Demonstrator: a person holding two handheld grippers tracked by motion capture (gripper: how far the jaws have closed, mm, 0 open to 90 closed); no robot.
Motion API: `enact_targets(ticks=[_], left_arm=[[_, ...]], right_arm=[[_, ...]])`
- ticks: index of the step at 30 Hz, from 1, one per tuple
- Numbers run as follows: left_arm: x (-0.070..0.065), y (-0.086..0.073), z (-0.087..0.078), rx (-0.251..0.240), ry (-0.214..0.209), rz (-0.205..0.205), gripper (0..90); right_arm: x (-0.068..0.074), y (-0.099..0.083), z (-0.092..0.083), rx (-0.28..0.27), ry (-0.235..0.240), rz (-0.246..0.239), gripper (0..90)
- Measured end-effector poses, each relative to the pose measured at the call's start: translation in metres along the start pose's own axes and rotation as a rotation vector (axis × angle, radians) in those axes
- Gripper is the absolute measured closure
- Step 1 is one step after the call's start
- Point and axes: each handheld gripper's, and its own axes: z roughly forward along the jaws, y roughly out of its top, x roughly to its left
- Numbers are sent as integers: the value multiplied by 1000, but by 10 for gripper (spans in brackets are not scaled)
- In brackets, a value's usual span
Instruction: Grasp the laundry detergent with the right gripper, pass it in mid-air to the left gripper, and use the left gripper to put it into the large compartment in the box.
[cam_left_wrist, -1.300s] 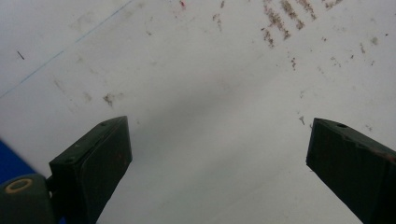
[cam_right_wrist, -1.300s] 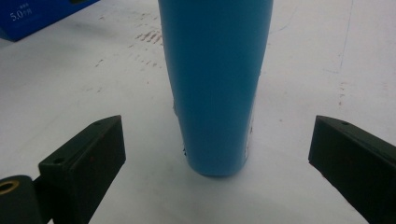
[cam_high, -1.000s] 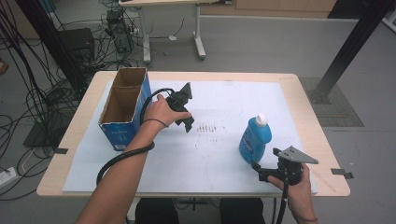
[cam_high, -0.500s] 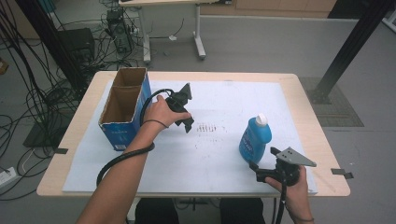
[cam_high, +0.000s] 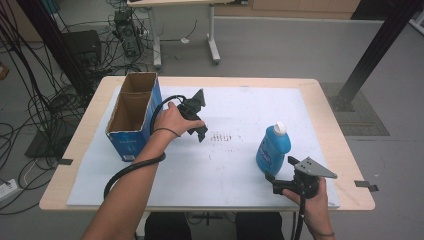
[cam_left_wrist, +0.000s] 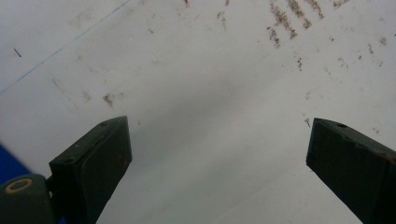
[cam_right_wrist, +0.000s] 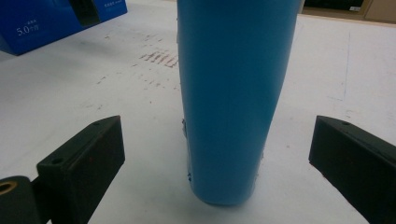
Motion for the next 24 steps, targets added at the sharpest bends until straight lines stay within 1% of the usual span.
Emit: enact_targets(ticks=[12,17,24], left_arm=[[0,0,-1,-2,4,-3,72],[1,-1,-1,-3,-2,-5,72],[1,-1,-1,-5,4,-6,72]], right_arm=[[0,0,1,-5,5,1,33],[0,0,1,-7,5,0,32],[0,0,1,-10,6,1,32]])
